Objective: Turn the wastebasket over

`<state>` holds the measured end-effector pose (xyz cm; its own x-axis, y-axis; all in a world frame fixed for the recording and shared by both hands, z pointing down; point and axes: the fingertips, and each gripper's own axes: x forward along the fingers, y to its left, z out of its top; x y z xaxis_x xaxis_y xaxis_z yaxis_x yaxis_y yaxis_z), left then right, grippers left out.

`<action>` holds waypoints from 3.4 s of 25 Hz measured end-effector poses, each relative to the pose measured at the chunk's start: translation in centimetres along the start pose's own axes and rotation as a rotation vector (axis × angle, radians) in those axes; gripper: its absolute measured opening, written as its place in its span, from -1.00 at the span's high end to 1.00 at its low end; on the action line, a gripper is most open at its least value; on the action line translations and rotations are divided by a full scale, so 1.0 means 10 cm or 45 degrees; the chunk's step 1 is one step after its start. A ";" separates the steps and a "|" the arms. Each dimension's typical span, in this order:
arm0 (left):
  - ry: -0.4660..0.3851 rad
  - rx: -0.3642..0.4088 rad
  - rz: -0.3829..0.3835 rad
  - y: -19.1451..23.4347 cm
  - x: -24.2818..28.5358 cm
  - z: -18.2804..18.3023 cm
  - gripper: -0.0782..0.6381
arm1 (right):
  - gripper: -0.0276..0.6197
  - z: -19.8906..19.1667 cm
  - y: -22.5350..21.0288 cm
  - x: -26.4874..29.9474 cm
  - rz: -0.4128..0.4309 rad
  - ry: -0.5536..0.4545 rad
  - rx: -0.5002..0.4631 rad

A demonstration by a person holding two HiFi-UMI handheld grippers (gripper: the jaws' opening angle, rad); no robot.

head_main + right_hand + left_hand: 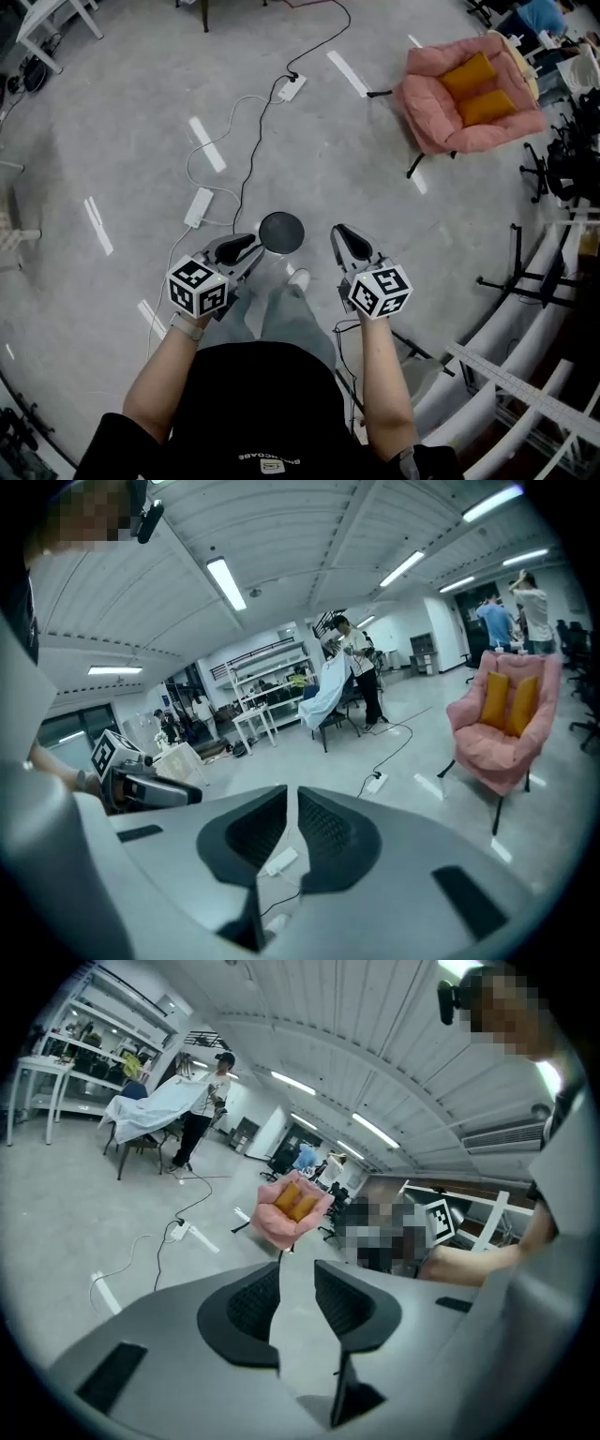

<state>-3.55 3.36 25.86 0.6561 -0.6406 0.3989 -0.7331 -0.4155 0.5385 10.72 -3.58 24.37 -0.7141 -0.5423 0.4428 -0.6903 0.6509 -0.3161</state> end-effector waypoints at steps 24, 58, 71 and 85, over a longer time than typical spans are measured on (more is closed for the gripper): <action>0.141 -0.515 0.429 2.18 1.50 -2.96 0.08 | 0.15 -3.13 -1.26 2.25 0.426 0.793 -0.111; 0.273 -0.679 0.322 3.16 2.62 -4.62 0.14 | 0.08 -5.13 -2.02 3.06 0.431 1.013 0.042; 0.316 -0.286 0.155 3.30 3.02 -4.05 0.22 | 0.10 -4.53 -2.40 3.11 0.209 0.593 0.012; 0.459 0.091 -0.036 2.96 2.77 -4.45 0.22 | 0.17 -5.01 -1.98 2.31 0.033 0.495 -0.165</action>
<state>0.87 2.04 85.86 0.6882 -0.3648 0.6271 -0.7159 -0.4821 0.5051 13.78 -2.34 82.92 -0.6165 -0.2999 0.7280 -0.6345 0.7367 -0.2338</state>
